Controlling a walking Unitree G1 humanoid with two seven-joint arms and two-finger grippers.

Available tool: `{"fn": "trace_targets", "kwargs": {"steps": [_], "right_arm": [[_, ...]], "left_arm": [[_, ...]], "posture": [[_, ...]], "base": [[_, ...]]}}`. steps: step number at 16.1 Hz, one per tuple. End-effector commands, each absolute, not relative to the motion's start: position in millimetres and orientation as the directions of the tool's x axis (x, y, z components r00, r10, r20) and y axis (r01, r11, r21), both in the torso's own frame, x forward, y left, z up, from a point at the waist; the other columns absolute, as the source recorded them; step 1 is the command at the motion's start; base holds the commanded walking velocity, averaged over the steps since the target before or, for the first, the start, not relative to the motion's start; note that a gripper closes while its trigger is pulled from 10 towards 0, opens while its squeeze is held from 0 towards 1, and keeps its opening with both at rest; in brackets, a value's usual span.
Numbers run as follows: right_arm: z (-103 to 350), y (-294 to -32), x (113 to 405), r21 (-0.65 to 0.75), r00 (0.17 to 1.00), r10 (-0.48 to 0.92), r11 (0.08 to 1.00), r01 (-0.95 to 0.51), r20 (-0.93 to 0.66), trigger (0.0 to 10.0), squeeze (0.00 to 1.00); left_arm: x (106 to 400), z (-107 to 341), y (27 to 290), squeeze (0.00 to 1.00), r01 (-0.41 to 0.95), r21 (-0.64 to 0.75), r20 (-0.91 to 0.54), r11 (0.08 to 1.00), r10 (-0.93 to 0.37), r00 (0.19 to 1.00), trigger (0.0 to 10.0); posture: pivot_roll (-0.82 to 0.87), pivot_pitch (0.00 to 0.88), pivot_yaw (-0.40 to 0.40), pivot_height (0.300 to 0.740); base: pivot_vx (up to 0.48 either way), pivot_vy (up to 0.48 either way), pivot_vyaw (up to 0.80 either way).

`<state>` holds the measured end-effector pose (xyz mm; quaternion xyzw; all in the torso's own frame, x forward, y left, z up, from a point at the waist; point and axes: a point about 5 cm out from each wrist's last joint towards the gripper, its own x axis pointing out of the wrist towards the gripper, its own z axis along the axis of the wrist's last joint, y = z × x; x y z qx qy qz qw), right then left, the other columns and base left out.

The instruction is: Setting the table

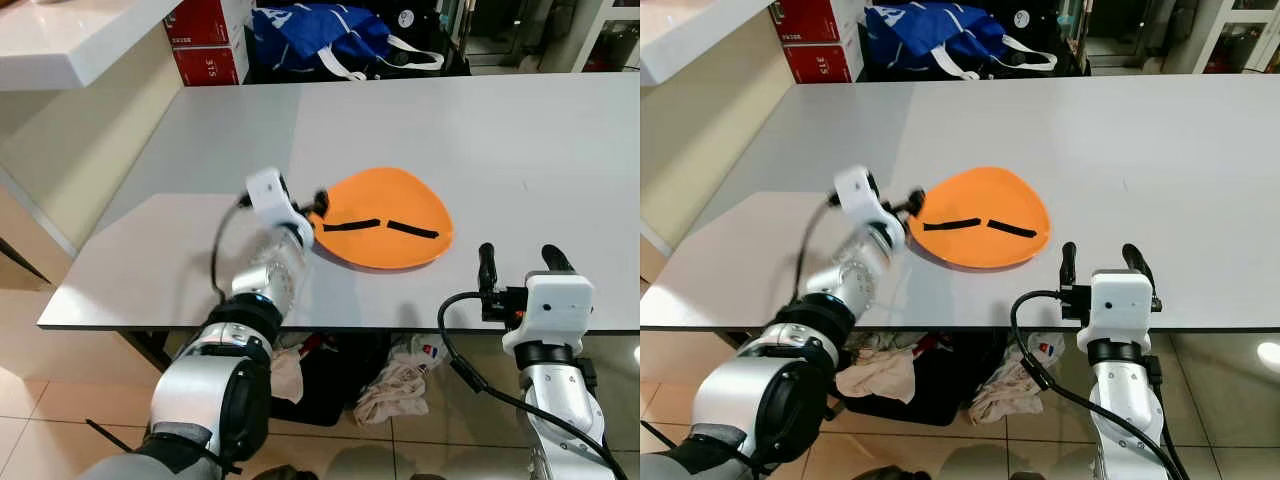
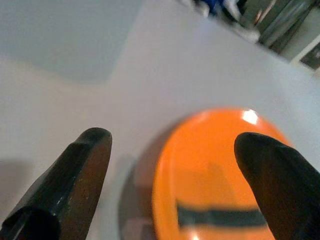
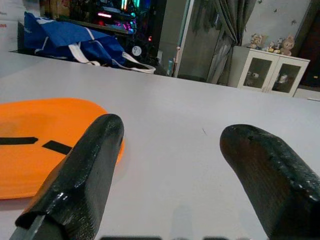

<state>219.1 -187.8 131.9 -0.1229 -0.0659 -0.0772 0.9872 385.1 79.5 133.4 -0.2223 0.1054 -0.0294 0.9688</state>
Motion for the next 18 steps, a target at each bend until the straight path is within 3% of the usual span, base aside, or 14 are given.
{"fn": "trace_targets", "kwargs": {"steps": [1,3,4,5,6,10,14,18], "right_arm": [[129.9,-186.6,221.8,-0.224,0.982,-0.13,0.961,0.159,0.139,10.0,0.0],[129.5,-185.8,224.4,-0.223,0.982,-0.126,0.962,0.155,0.141,10.0,0.0],[129.0,-185.4,225.7,-0.222,0.982,-0.124,0.963,0.154,0.143,10.0,0.0],[128.9,-185.3,225.9,-0.222,0.982,-0.124,0.963,0.154,0.143,10.0,0.0],[128.3,-185.1,226.6,-0.221,0.981,-0.126,0.963,0.156,0.145,10.0,0.0],[127.7,-185.7,228.4,-0.215,0.978,-0.138,0.962,0.17,0.156,10.0,0.0],[127.7,-188.5,234.0,-0.208,0.971,-0.163,0.958,0.199,0.177,10.0,0.0],[127.7,-193.2,235.6,-0.188,0.964,-0.186,0.957,0.222,0.191,10.0,0.0]], "left_arm": [[388.6,144.4,85.5,1.0,0.023,-0.394,-0.136,0.919,-0.083,0.987,10.0],[389.4,153.5,86.9,1.0,0.065,-0.313,-0.066,0.948,-0.09,0.994,10.0],[388.1,163.2,85.3,0.58,0.124,-0.223,0.018,0.967,-0.123,0.992,10.0],[387.3,166.1,84.7,0.58,0.143,-0.195,0.044,0.97,-0.137,0.99,10.0],[382.1,168.9,83.0,0.0,0.211,-0.167,0.086,0.963,-0.199,0.976,10.0],[356.5,162.5,79.5,0.0,0.419,-0.049,0.16,0.907,-0.407,0.899,10.0],[311.1,143.5,98.1,0.0,0.574,0.113,0.16,0.811,-0.585,0.795,10.0],[287.4,125.4,108.1,0.0,0.528,0.037,0.113,0.848,-0.529,0.841,10.0]], "posture": [[-0.14,0.0,0.101,0.74],[-0.13,0.0,0.1,0.74],[-0.13,0.0,0.102,0.74],[-0.13,0.0,0.102,0.74],[-0.12,0.0,0.105,0.74],[-0.1,0.0,0.113,0.74],[-0.08,0.0,0.127,0.74],[-0.09,0.0,0.117,0.74]], "base": [[0.0,0.0,0.0],[0.0,0.0,0.0],[0.0,0.0,0.0],[0.0,0.0,0.0],[0.0,0.0,0.0],[0.0,0.0,0.0],[0.0,0.0,0.0],[0.0,0.0,0.0]]}}
